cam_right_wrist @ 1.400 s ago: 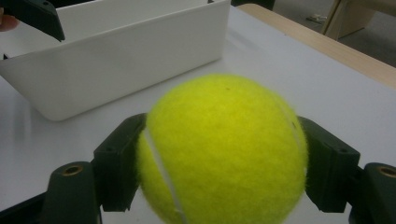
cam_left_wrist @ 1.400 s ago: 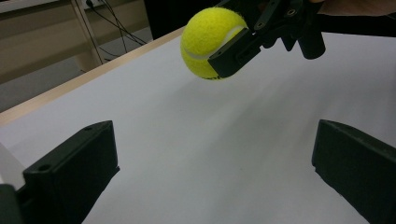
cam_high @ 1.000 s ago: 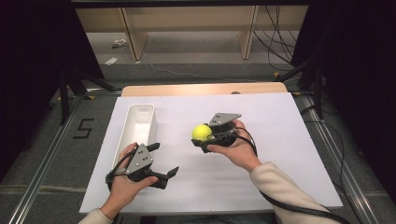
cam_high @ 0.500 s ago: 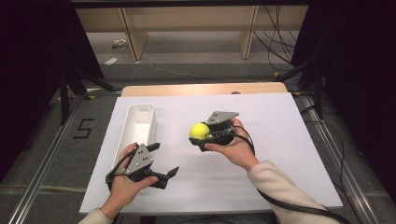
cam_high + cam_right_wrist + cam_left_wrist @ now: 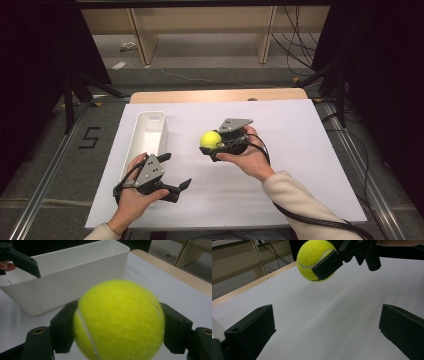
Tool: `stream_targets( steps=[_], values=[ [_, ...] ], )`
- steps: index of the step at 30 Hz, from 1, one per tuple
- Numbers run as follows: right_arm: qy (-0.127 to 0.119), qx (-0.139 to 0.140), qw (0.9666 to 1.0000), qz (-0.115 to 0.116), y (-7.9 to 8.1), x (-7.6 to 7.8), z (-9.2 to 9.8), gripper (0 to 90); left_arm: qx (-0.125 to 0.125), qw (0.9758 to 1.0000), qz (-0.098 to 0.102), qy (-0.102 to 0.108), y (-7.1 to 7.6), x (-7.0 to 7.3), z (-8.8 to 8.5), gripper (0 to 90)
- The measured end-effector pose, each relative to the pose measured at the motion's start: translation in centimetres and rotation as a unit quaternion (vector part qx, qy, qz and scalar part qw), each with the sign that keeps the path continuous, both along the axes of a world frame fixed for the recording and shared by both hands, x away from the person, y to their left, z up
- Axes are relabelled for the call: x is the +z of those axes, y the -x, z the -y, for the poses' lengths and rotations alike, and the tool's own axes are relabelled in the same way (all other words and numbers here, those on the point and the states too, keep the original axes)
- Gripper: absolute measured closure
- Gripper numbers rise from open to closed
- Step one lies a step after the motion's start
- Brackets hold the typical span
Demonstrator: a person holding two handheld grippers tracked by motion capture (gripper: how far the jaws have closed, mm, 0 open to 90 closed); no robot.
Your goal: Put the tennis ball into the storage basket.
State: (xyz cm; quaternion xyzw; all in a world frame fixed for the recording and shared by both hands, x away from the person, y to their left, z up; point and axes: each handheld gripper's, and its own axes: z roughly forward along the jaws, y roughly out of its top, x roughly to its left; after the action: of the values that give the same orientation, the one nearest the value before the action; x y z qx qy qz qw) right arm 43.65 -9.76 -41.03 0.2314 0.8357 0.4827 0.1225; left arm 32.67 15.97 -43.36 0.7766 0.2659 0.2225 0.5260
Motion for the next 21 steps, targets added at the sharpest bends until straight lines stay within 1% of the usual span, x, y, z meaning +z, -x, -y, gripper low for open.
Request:
stream_targets(
  steps=[21],
  values=[
    [-0.006,0.009,0.9999,0.003,-0.1,0.4,-1.5,26.0,-0.001,1.0000,0.002,0.000,0.0,0.0,0.0,0.0]
  ],
)
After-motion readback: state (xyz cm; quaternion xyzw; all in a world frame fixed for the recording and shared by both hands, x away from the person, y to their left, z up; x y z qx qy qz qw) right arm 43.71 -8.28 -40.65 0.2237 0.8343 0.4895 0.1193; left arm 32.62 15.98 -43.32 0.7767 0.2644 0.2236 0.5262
